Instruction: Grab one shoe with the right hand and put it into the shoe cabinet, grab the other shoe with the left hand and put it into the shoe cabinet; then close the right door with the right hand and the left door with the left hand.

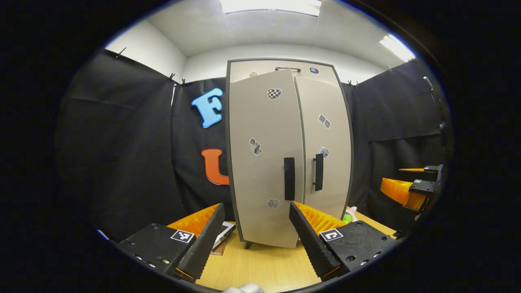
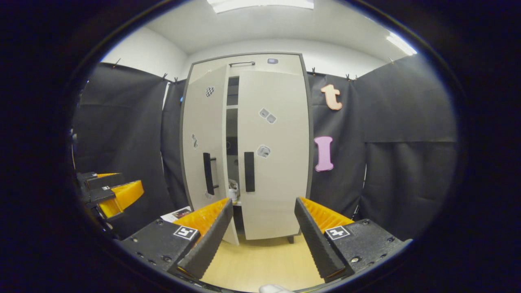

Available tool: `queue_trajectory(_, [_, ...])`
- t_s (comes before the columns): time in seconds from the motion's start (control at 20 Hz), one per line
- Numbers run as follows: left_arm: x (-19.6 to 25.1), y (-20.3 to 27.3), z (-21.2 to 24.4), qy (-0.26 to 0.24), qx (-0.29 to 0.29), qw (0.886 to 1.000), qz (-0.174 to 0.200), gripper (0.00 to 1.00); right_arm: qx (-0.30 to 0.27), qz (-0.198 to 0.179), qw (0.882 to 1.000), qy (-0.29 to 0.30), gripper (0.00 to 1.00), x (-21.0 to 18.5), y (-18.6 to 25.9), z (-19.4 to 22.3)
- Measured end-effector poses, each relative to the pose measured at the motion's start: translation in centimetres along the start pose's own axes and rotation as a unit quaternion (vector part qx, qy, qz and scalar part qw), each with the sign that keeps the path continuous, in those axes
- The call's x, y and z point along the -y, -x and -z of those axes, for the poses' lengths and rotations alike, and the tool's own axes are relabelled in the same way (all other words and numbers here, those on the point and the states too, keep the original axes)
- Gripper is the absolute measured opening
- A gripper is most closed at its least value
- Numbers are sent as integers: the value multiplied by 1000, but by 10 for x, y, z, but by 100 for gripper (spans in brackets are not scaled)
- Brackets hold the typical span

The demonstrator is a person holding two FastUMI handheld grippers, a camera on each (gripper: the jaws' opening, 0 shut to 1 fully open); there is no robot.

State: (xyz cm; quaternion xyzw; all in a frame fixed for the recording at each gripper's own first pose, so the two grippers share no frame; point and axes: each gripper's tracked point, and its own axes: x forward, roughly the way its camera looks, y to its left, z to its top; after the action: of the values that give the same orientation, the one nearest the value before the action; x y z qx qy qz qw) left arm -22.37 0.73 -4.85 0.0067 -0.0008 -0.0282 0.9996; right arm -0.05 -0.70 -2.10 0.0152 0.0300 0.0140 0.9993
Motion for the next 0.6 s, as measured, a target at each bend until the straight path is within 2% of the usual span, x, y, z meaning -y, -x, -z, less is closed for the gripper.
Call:
queue_trajectory(0.25, [7,10,0,4,2,1000,10,96,-4,12,1000,-4,98,9,7,4])
queue_trajectory(0.45, [0,14,7,8,-7,1000,0,96,-9,10,1000,3,98,6,11,7])
queue_trajectory(0.5, [-2,16,7,10,-7,1000,-3,100,-9,9,1000,4,98,6,12,8])
queue_trajectory(0.6, [-8,15,8,11,-7,1000,-6,96,-8,10,1000,6,99,5,14,6])
